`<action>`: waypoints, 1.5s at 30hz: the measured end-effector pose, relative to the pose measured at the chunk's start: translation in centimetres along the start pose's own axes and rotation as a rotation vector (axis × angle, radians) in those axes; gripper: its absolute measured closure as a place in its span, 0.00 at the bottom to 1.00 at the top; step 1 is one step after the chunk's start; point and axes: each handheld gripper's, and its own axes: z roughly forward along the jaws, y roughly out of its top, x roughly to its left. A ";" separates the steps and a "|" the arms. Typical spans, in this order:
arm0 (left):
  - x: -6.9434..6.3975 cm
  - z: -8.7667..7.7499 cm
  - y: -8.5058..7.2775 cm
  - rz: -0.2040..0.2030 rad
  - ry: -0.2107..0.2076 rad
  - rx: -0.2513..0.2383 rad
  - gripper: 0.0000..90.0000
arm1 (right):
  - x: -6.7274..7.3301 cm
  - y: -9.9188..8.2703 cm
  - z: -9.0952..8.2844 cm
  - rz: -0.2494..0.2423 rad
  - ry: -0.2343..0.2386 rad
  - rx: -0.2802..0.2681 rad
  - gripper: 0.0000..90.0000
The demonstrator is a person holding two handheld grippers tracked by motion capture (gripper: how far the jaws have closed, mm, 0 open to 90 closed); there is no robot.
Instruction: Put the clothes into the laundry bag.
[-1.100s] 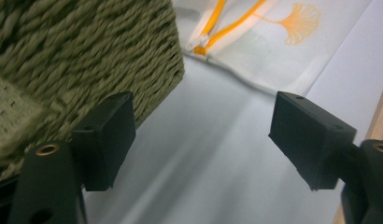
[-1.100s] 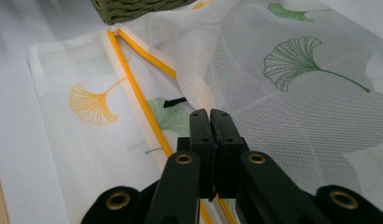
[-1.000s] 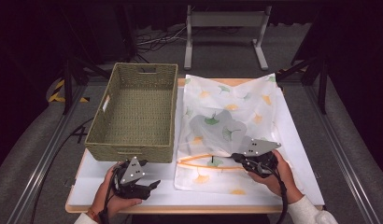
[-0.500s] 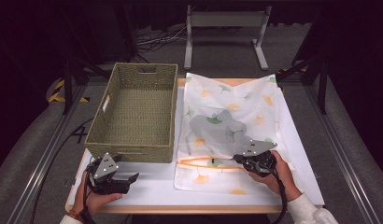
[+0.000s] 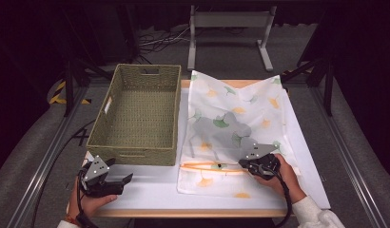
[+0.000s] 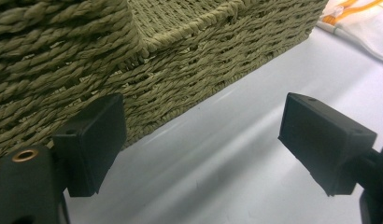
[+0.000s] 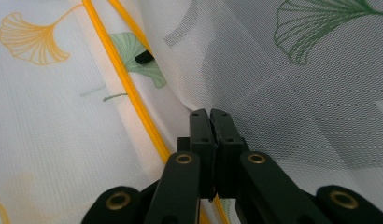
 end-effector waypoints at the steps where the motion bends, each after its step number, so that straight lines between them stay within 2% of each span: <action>1: 0.0 0.0 0.0 -0.007 0.002 -0.007 0.17 | 0.0 0.0 0.0 0.002 0.000 0.003 0.99; 12: 0.1 -0.3 0.0 -0.026 0.008 -0.033 0.17 | 0.0 -0.3 0.2 0.016 0.010 0.035 0.99; 13: 0.1 -0.3 0.0 -0.019 0.016 -0.030 0.17 | 0.0 -0.3 0.1 0.018 0.010 0.036 0.99; 18: 0.5 -0.7 -0.3 -0.043 0.039 -0.042 0.17 | 0.2 -0.3 0.0 0.014 0.009 0.044 0.99; 24: 0.9 -1.0 -0.4 -0.054 0.071 -0.045 0.17 | 0.3 -0.8 -0.4 0.023 0.013 0.038 0.98; 31: 1.2 -0.9 -0.4 -0.042 0.056 -0.033 0.17 | 0.5 -1.3 -1.1 0.035 0.014 0.022 0.93; 33: 1.2 -0.8 -0.4 -0.046 0.062 -0.031 0.17 | 0.4 -1.4 -1.5 0.040 0.011 0.000 0.91; 35: 1.2 -0.8 -0.4 -0.046 0.060 -0.033 0.17 | 0.5 -1.5 -1.9 0.037 -0.003 -0.017 0.88; 40: 1.2 -0.9 -0.3 -0.031 0.088 -0.036 0.17 | 0.3 -1.4 -2.7 0.039 -0.026 -0.056 0.81; 45: 1.3 -0.9 -0.3 -0.034 0.088 -0.032 0.17 | 0.3 -1.2 -3.4 0.031 -0.054 -0.089 0.75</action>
